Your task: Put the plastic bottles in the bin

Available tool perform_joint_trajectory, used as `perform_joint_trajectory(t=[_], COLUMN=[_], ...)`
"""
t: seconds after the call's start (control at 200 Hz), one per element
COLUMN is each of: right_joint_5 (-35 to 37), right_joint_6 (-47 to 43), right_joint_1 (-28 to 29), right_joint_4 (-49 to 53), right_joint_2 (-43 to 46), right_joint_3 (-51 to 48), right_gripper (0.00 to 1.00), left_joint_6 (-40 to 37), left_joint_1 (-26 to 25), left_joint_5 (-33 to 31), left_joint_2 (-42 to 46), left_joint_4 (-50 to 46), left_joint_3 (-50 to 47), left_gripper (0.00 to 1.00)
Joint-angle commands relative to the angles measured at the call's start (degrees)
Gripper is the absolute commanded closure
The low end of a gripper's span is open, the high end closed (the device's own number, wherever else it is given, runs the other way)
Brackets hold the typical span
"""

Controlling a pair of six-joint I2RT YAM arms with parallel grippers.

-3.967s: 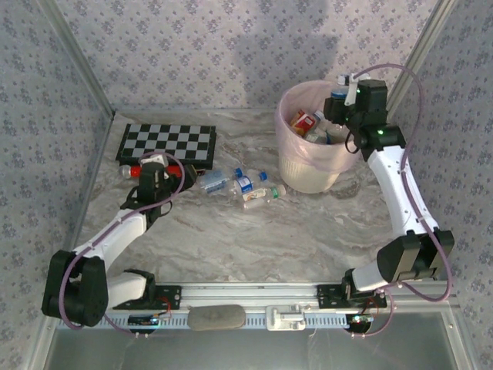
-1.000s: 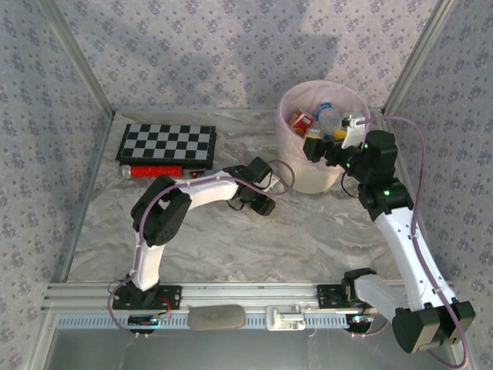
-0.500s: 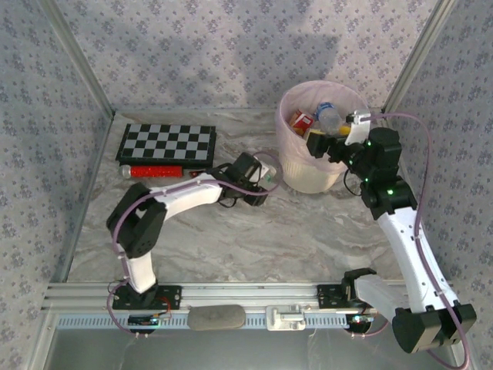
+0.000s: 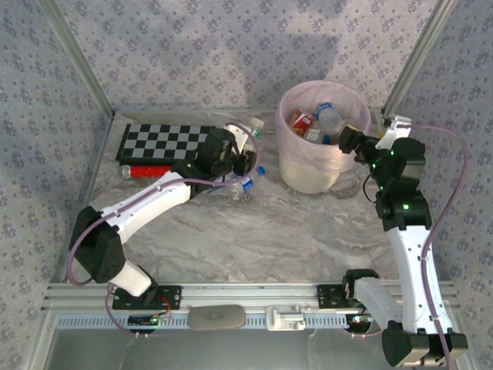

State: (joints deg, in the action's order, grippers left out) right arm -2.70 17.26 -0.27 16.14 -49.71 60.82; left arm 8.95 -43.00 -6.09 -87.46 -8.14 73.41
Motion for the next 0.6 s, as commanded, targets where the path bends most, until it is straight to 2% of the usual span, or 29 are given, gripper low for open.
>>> perform_joint_trajectory(t=[0.0,0.155,0.33,0.455,0.595], right_joint_5=[0.2,-5.2,-12.8,-16.6,-19.4], right_joint_6=[4.4,8.8,13.1,15.3,15.9], right_joint_1=[-2.5,-6.9,-11.4,-12.8,-13.8], right_joint_4=[0.0,-2.3,-9.4,-12.2,-12.9], right_joint_2=[0.5,0.5,0.6,0.0,0.0], right_joint_3=[-2.9,-6.2,-9.8,-10.8,-11.1], right_gripper=[0.01,0.01,0.01,0.01,0.01], left_joint_6=[-2.4,-3.1,-2.5,-1.7,-0.8], left_joint_1=[0.5,0.6,0.6,0.6,0.5], left_joint_5=[0.2,5.0,11.3,16.5,22.8], left_joint_2=[0.9,-3.2,-10.6,-18.1,-29.7], left_joint_4=[5.2,6.6,4.6,-0.9,-11.1], left_joint_3=[5.9,13.9,26.1,37.8,56.3], left_gripper=[0.50,0.50,0.50,0.50,0.50])
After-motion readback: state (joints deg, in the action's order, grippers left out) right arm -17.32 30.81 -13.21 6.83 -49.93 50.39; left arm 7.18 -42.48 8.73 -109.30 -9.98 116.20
